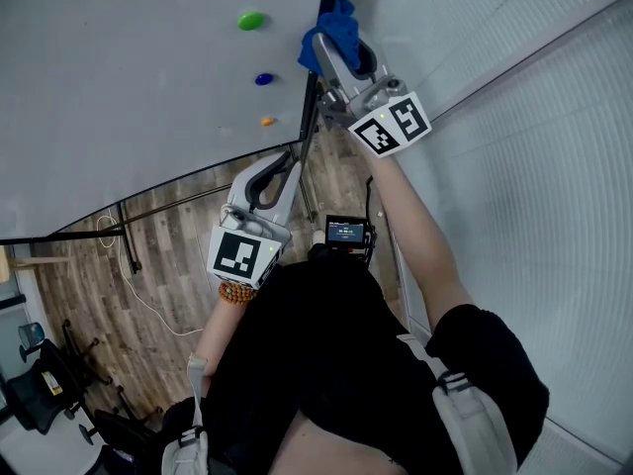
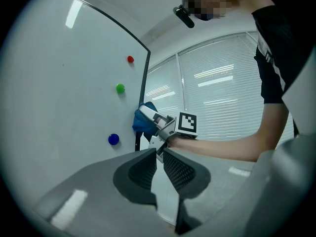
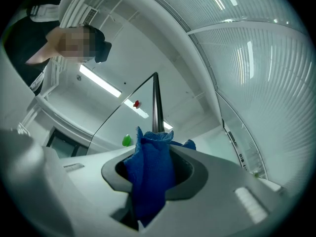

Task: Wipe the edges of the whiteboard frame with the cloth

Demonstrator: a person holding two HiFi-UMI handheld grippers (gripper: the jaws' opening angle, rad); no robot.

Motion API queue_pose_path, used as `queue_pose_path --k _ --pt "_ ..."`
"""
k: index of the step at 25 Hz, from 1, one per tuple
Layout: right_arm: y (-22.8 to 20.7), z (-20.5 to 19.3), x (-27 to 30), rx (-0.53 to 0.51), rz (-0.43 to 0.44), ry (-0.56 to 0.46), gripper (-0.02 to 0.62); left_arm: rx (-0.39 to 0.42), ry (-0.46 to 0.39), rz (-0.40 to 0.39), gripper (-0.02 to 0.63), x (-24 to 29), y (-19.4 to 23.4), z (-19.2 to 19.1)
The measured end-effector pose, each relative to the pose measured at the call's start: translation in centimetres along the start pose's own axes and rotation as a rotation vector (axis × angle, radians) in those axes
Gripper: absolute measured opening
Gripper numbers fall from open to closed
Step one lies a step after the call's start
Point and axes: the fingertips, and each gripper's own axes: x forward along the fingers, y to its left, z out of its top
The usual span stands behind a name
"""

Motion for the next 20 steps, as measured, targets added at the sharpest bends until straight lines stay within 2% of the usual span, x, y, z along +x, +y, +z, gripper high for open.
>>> queue_pose_path --k 6,11,20 --pt "-0.3 -1.1 -0.6 0.001 -0.02 0.031 0.138 0.005 -0.014 -0.011 0.15 0.1 -0.2 0.1" --pt "-0.8 -2.2 -1.0 0.001 -0.034 0.076 0.138 -0.01 0.023 0.0 0.15 0.7 -0.2 0.1" --pt "-1.4 -3.7 -1.8 0.017 -0.076 0.134 0.14 -0.014 0.008 -0.024 0.15 1.0 -0.5 0.3"
